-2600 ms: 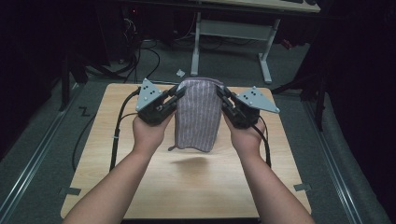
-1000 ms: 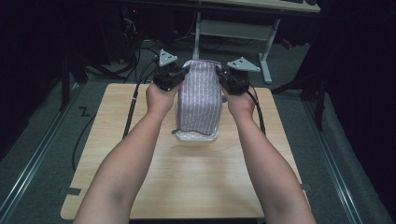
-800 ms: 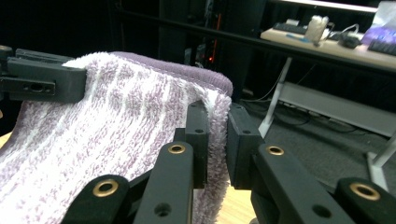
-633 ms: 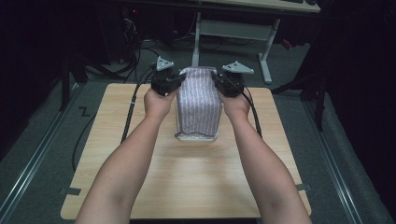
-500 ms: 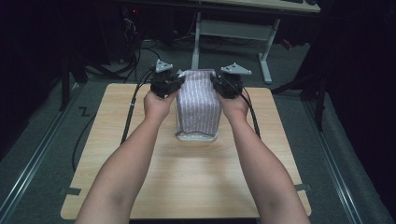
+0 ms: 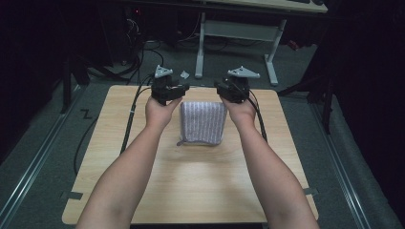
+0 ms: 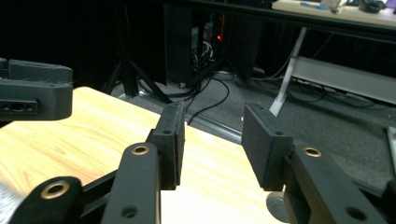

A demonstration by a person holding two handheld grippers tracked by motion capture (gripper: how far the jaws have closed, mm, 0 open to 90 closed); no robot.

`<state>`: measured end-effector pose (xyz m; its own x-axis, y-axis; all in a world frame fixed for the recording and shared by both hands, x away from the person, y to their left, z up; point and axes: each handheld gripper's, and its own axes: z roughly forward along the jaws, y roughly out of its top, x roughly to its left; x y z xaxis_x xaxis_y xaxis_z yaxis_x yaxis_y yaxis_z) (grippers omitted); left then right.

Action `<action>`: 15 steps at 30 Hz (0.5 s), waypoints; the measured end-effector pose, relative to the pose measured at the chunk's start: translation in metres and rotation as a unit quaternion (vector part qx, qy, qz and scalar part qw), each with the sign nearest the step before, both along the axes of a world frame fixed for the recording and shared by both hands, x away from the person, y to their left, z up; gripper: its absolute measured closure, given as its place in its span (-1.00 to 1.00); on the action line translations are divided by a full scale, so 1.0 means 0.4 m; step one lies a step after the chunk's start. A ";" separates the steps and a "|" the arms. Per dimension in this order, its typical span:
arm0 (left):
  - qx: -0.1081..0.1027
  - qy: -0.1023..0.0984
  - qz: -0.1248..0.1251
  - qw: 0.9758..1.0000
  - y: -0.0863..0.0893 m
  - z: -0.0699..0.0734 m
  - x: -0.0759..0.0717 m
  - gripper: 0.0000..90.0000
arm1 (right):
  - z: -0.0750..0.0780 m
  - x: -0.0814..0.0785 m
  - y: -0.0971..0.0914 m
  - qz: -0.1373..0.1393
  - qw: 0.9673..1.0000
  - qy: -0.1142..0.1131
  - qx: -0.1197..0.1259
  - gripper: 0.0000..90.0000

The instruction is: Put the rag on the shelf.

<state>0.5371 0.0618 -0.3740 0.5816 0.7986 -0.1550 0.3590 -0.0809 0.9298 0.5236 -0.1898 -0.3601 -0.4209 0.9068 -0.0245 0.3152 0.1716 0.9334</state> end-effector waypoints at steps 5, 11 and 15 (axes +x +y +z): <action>0.003 -0.013 -0.002 1.000 0.000 0.001 -0.031 0.05 | -0.004 -0.023 0.013 0.004 1.000 0.002 -0.007 0.21; 0.003 -0.035 -0.011 0.999 0.004 0.021 -0.082 0.04 | -0.002 -0.080 0.007 0.008 1.000 -0.011 -0.022 0.16; 0.016 -0.056 -0.017 0.998 -0.001 0.026 -0.121 0.02 | -0.001 -0.121 -0.015 0.009 1.000 -0.018 -0.022 0.14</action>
